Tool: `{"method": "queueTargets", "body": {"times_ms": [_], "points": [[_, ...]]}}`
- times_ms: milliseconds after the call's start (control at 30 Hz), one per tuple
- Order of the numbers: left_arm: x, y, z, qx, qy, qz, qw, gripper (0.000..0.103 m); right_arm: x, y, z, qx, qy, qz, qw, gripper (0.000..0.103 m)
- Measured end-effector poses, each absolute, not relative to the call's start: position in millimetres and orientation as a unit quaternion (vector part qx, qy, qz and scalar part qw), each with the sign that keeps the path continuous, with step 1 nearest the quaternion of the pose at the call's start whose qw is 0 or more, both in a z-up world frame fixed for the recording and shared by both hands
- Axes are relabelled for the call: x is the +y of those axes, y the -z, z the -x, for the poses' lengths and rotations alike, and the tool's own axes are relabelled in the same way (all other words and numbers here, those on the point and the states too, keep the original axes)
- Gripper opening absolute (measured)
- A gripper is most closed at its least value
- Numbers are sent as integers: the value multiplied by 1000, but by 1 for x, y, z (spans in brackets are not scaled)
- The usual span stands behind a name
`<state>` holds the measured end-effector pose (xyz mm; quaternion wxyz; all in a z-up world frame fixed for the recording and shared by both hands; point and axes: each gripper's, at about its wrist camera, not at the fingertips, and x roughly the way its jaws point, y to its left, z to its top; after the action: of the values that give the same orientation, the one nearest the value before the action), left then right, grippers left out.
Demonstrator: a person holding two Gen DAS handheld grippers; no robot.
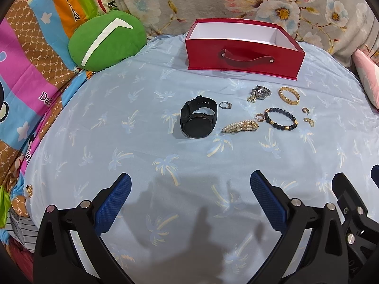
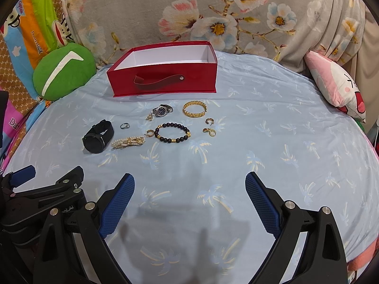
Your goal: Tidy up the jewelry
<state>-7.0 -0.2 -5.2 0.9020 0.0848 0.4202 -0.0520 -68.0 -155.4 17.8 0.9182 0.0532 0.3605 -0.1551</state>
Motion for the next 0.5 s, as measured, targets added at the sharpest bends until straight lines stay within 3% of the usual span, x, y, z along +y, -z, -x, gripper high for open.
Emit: {"method": "queueTargets", "body": {"times_ms": [500], "points": [[0, 1, 1, 428, 51, -79, 899, 98, -155, -18, 68, 361, 155, -53, 918, 93]]}}
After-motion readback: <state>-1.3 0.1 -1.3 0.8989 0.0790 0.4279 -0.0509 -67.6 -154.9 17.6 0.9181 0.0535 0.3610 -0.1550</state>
